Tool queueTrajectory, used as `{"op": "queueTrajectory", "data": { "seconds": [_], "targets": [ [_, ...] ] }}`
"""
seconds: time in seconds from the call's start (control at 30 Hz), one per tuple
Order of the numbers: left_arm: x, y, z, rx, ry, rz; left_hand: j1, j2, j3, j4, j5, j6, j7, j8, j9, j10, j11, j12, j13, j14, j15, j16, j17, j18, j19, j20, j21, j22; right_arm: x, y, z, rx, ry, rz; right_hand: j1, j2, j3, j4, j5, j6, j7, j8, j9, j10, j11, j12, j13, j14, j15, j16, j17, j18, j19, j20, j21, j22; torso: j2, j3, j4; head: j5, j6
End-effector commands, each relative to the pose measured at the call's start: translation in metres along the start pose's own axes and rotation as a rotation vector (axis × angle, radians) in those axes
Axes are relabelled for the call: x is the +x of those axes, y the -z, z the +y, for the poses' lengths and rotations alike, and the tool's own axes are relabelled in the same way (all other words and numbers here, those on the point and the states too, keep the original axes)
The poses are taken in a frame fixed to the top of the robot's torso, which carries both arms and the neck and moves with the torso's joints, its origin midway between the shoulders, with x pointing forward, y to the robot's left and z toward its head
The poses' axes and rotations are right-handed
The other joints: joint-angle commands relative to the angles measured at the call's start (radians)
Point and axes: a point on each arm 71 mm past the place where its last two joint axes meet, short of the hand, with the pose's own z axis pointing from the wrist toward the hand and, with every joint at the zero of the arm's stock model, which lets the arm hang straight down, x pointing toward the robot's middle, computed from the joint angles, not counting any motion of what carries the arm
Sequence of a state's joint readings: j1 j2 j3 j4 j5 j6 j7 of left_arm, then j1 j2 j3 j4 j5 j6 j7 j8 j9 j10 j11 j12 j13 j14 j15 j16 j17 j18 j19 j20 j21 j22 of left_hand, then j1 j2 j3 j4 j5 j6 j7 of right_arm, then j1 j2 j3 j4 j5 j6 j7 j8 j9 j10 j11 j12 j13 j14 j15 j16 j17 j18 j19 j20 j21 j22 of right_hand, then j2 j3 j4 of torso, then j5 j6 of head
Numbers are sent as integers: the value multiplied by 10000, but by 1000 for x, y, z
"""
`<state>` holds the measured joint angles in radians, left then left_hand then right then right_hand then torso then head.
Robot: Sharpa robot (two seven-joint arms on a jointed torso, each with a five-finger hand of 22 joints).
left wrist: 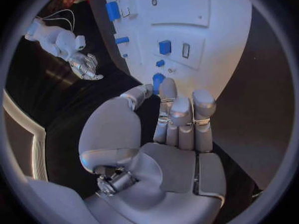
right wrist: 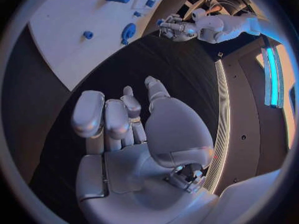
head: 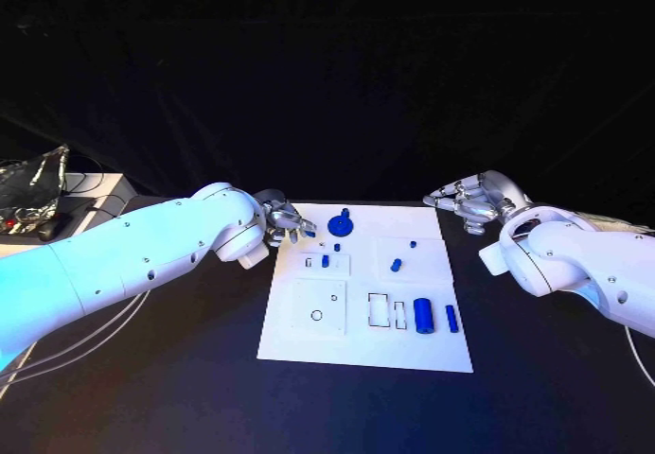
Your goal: Assemble the parts on the task board
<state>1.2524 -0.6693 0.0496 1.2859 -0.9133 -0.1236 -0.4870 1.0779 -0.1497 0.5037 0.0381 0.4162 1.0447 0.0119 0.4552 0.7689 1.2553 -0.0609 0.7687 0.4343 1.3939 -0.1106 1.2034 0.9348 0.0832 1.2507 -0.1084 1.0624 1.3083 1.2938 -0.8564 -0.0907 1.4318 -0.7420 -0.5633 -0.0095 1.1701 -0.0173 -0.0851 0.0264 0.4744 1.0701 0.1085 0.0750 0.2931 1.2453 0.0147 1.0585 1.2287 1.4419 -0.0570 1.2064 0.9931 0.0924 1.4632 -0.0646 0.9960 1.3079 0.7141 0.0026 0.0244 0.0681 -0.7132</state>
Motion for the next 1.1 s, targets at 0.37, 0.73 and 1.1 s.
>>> {"op": "queueTrajectory", "data": {
  "seconds": [0.37, 0.73, 1.1],
  "targets": [
    [23, 5, 16, -492, -397, -744, -81, -36, 1863, -1687, 77, 105, -26, -25, 96, 169, -61, -90, 97, 121, -14, -23, 102, -92, 138, 0, 135, 143, -1, 0, 0, -107, 120, 80, -41, 67, -53, -6, 58, -6, 26, -65, -10, -45, -23, -2, 15, -9, -14, -6, 12, 52, 685, -71, 10, 1354, -40, 14, 35, 15, -124],
    [35, 4, 20, -736, -939, -241, -78, -72, 1888, -1716, 188, 143, -30, -34, 102, 205, -70, -109, 121, 134, -21, 4, 157, -106, 187, -19, 210, 189, -1, 0, 0, -113, 126, 82, -32, 44, -56, -1, 65, -12, 28, -63, -11, -56, -21, -30, 6, -11, -13, -20, -4, 54, 682, -70, -7, 1351, -37, 12, 52, -8, -201],
    [43, 2, 18, -675, -1320, -100, -76, -84, 1887, -1714, 221, 144, -31, -31, 111, 208, -72, -112, 134, 131, -25, 2, 159, -108, 188, -24, 216, 197, -1, 0, 0, -118, 123, 111, -44, 51, -55, 14, 59, -13, 28, -65, -11, -52, -22, -24, 12, -10, -14, -14, 2, 55, 683, -71, -10, 1351, -37, 13, 35, -13, -262]
  ]
}}
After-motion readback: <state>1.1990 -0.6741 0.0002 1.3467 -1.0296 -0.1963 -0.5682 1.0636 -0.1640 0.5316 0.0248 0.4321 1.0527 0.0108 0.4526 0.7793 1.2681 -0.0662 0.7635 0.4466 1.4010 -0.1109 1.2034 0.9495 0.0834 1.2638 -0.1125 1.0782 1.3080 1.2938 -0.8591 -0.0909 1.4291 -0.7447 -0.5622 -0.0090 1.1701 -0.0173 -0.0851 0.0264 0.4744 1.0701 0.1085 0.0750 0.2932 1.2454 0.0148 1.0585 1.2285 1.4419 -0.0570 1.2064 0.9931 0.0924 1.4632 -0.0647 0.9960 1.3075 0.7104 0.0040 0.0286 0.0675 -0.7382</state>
